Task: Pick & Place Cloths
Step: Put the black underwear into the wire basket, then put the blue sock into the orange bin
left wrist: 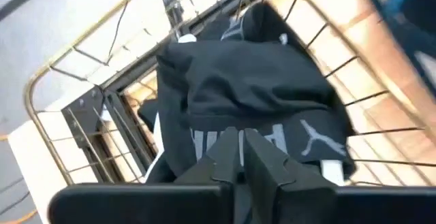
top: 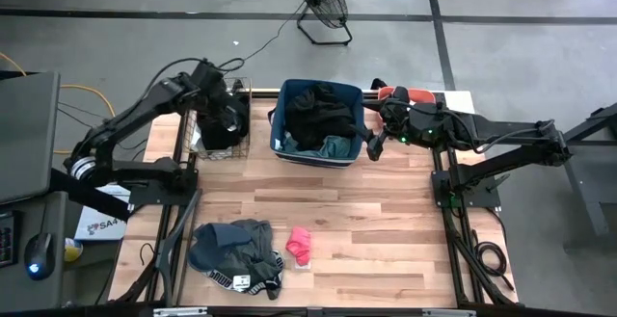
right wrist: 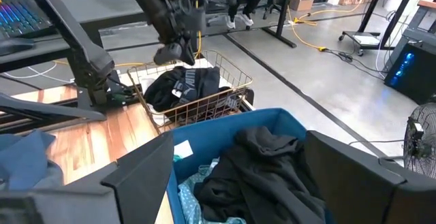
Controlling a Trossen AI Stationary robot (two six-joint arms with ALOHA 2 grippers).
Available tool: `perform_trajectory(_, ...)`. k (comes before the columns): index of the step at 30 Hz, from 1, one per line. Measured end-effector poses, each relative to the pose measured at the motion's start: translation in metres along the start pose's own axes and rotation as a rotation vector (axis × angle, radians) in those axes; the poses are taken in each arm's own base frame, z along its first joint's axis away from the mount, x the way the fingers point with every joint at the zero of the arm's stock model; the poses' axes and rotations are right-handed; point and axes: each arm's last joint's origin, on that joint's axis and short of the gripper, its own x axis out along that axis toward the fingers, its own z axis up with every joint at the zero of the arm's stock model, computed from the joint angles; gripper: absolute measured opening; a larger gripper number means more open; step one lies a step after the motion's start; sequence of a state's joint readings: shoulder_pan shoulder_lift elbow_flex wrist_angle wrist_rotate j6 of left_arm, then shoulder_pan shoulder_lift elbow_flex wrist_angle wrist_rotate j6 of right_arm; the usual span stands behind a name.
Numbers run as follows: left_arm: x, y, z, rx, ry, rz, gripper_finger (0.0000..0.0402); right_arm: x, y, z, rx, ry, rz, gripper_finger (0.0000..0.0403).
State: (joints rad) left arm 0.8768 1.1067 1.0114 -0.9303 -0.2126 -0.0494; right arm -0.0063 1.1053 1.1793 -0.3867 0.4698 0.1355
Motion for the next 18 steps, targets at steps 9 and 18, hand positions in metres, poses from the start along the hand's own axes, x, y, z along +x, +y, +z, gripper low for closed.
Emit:
perform_trajectory(9, -0.033, -0.012, -0.023, 0.118, 0.096, -0.466, 0.0128, 0.000, 0.000, -0.002, 0.005, 0.020, -0.003, 0.0321)
perform_trajectory(18, -0.062, -0.051, -0.057, 0.389, 0.254, -0.622, 0.0152, 0.000, 0.000, -0.003, 0.007, 0.027, -0.004, 0.0321)
